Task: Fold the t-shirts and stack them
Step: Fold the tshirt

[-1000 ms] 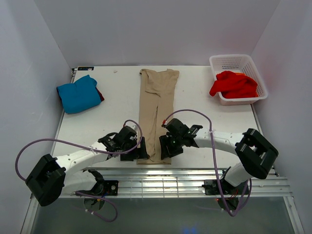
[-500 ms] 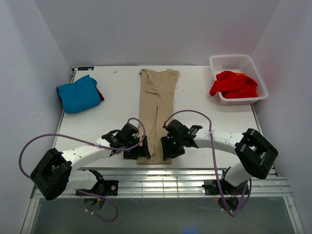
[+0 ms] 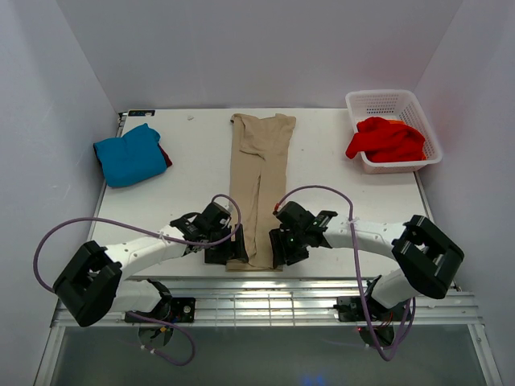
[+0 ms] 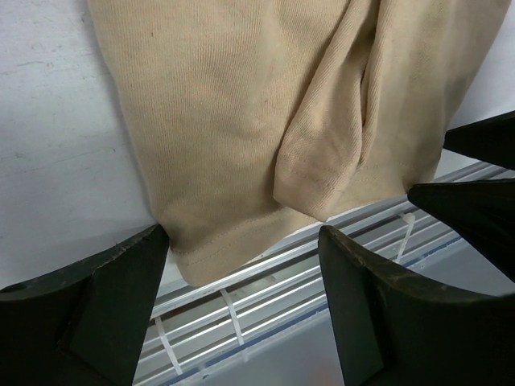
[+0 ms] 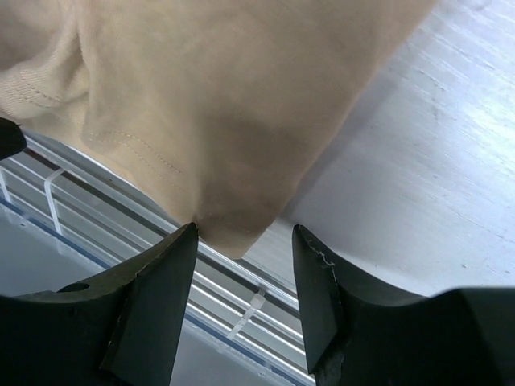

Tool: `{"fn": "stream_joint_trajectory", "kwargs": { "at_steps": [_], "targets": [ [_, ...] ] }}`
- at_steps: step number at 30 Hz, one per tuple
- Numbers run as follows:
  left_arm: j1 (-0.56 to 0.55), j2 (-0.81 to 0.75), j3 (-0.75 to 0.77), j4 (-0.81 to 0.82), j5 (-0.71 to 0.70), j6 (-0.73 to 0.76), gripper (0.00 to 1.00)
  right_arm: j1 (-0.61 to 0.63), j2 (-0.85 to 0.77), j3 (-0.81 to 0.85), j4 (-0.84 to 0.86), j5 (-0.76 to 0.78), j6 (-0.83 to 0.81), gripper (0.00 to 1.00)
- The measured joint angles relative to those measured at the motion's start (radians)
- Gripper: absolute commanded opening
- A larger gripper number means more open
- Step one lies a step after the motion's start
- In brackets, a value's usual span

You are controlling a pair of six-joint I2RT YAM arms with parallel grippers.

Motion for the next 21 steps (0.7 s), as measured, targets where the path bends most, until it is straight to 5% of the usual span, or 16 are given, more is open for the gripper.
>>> {"fn": "stream_joint_trajectory", "kwargs": {
  "at_steps": [7,11,12,16,19,21],
  "targets": [
    [0.0,0.016,0.014,-0.031,0.015,-0.014,0.85,0.009,0.024,0.002,0.061,-0.034,0.013,0.57],
    [0.0,0.027,0.019,-0.05,0.018,-0.019,0.75,0.015,0.04,0.014,0.071,-0.04,0.016,0.56],
    [0.0,0.034,0.022,-0.057,0.019,-0.019,0.7,0.016,0.042,0.016,0.072,-0.04,0.017,0.54],
    [0.001,0.07,0.032,-0.079,0.032,-0.026,0.36,0.019,0.053,0.017,0.069,-0.032,0.012,0.09],
    [0.001,0.108,0.038,-0.092,0.048,-0.018,0.0,0.021,0.064,0.017,0.06,-0.024,0.014,0.08],
    [0.0,0.114,0.04,-0.093,0.059,-0.013,0.0,0.022,0.064,0.017,0.058,-0.019,0.015,0.08]
  ]
}}
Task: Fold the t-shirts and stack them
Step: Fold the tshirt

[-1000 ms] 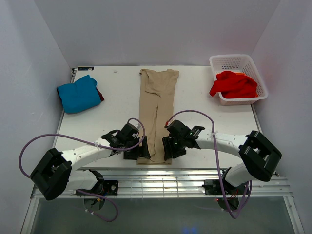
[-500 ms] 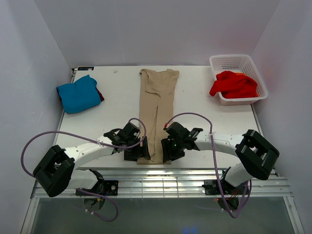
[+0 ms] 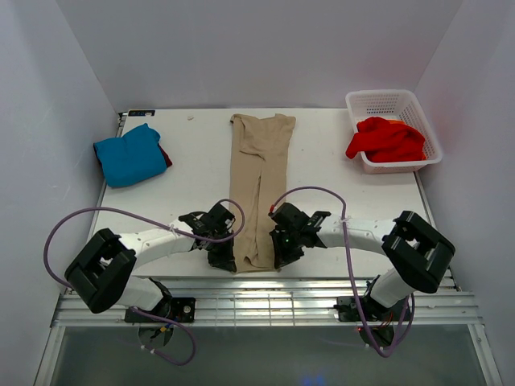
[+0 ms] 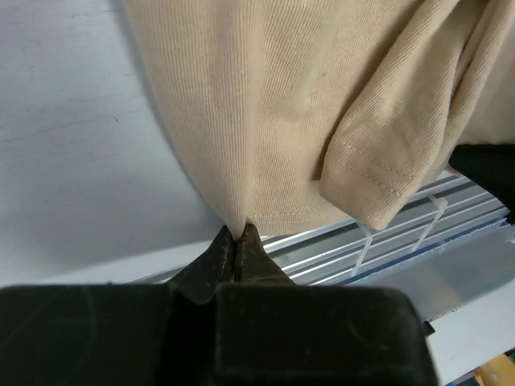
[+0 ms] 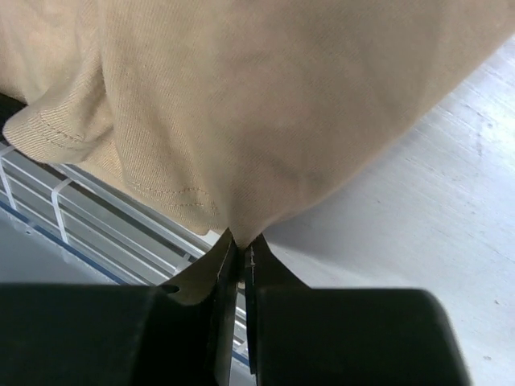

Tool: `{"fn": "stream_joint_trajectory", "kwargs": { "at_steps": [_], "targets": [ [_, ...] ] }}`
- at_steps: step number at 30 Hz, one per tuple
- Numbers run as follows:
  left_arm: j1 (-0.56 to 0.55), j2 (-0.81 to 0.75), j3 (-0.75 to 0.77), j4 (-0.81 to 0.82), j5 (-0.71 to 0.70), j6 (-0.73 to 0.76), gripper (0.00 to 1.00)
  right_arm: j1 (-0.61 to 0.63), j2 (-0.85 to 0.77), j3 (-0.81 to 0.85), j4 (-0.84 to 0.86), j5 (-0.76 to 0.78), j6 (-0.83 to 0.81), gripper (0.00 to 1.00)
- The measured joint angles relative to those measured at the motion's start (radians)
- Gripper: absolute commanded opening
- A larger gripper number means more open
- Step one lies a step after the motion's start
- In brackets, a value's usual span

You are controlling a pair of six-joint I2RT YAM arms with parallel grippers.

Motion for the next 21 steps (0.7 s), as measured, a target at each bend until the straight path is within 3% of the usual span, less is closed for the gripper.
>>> {"fn": "stream_joint_trajectory", "kwargs": {
  "at_steps": [5,11,15,21],
  "targets": [
    [-0.003,-0.021,0.004,-0.023,-0.033,0.009,0.0,0.003,-0.016,0.022,-0.064,0.045,-0.002,0.08],
    [-0.006,-0.028,0.125,-0.095,-0.137,0.009,0.0,0.005,-0.01,0.208,-0.179,0.122,-0.034,0.08],
    [-0.006,-0.02,0.218,-0.076,-0.208,0.01,0.0,0.005,0.034,0.323,-0.197,0.175,-0.063,0.08],
    [0.014,0.018,0.241,-0.045,-0.286,0.025,0.0,-0.007,0.127,0.392,-0.231,0.241,-0.098,0.08]
  ]
}}
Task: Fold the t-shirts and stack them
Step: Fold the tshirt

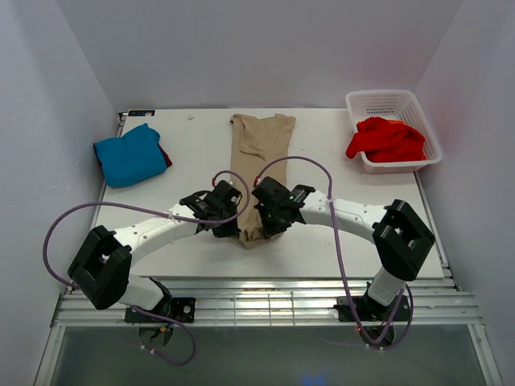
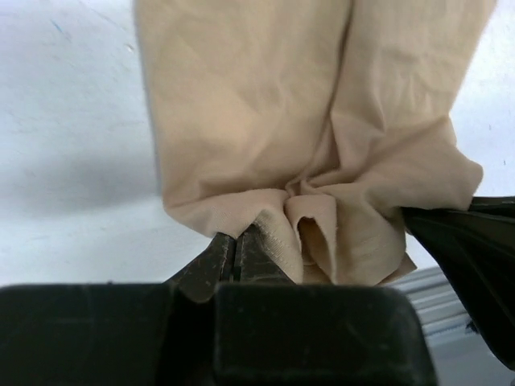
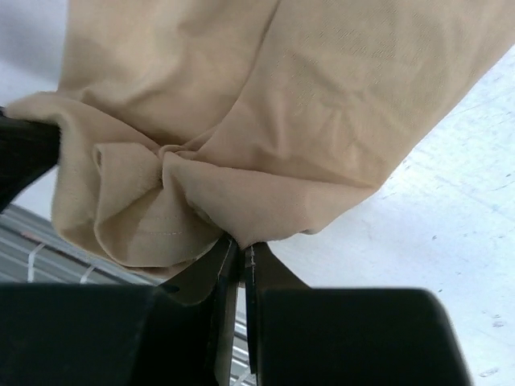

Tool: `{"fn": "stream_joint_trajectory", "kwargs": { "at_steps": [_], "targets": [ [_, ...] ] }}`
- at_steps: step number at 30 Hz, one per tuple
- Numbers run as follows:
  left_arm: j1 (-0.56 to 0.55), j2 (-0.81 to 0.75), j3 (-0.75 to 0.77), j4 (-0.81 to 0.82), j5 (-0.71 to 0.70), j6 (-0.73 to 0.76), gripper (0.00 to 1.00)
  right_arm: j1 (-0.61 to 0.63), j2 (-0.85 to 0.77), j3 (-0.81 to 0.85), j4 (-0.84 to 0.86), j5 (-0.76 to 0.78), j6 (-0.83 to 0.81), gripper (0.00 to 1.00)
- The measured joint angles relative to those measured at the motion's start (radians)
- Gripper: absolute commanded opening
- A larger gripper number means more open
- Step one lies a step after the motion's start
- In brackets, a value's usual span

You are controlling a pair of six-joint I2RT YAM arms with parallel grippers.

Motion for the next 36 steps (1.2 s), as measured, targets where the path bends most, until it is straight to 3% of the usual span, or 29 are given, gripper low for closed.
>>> {"fn": "stream_joint_trajectory", "kwargs": {
  "at_steps": [14,23,36],
  "targets": [
    [0.161,0.216,0.155,0.158,-0.033,0.119,0.0,-0.142,0.192,0.245,-0.029,0.103,-0.115,0.08],
    [0.208,0.382,0.349,0.207,-0.016,0.199,0.0,-0.23,0.306,0.384,-0.043,0.128,-0.197,0.08],
    [0.298,0.507,0.595,0.217,0.011,0.233,0.0,-0.346,0.433,0.634,-0.073,0.135,-0.29,0.08]
  ]
}}
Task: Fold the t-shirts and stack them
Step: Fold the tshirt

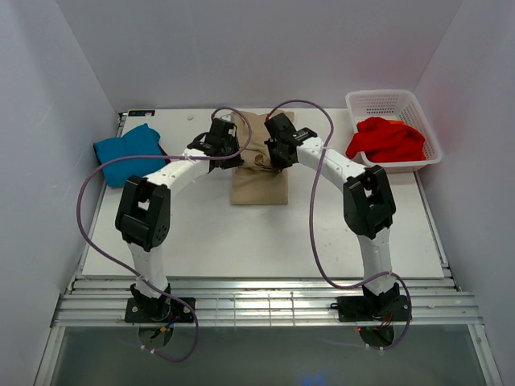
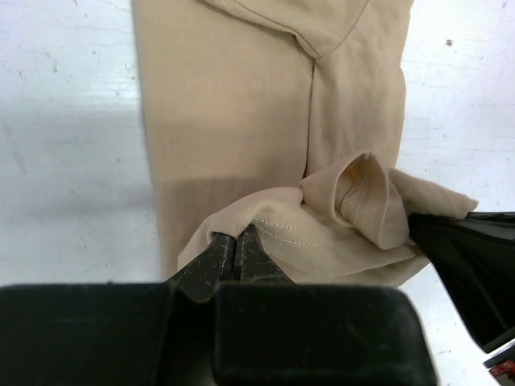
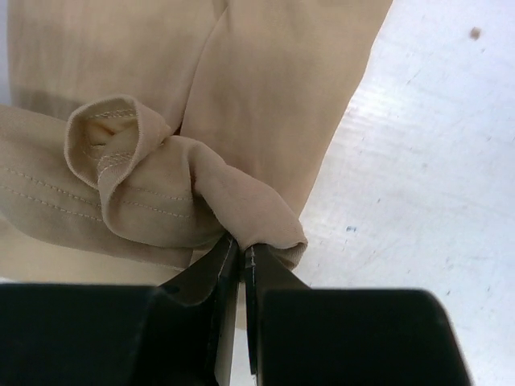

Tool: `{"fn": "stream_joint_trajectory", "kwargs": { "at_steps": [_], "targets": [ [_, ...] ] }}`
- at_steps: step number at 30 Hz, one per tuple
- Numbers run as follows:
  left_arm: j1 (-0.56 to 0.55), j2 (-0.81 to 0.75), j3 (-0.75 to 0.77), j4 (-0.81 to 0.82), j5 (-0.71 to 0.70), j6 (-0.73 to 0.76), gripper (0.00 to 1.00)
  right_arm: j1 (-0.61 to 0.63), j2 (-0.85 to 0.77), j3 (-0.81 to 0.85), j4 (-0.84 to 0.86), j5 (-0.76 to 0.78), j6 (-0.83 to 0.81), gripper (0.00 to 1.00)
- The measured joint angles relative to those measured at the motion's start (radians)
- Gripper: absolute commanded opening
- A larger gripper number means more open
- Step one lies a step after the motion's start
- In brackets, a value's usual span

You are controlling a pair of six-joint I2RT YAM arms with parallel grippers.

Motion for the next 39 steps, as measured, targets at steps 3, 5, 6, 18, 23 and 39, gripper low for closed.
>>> {"fn": "stream_joint_trajectory", "kwargs": {
  "at_steps": [3,5,6,18,23,39],
  "targets": [
    [0.009,0.067,0.051,0.01,0.013,0.01,0.0,-0.026,0.059,0.069,-0.004,-0.003,-0.02,0.08],
    [0.012,0.111,0.078,0.011,0.018,0.019,0.0,-0.04,0.099,0.106,-0.005,-0.005,-0.033,0.08],
    [0.013,0.132,0.095,0.011,0.019,0.026,0.0,-0.046,0.12,0.127,-0.008,-0.007,-0.038,0.08],
    [0.025,0.227,0.229,0.016,0.018,0.064,0.06,-0.097,0.262,0.271,-0.011,-0.04,-0.091,0.15],
    [0.039,0.227,0.262,0.023,-0.022,0.058,0.43,-0.103,0.261,0.271,0.032,-0.001,-0.105,0.41],
    [0.037,-0.01,0.068,0.138,-0.116,-0.044,0.0,-0.124,-0.042,0.112,0.218,-0.036,-0.137,0.08]
  ]
}}
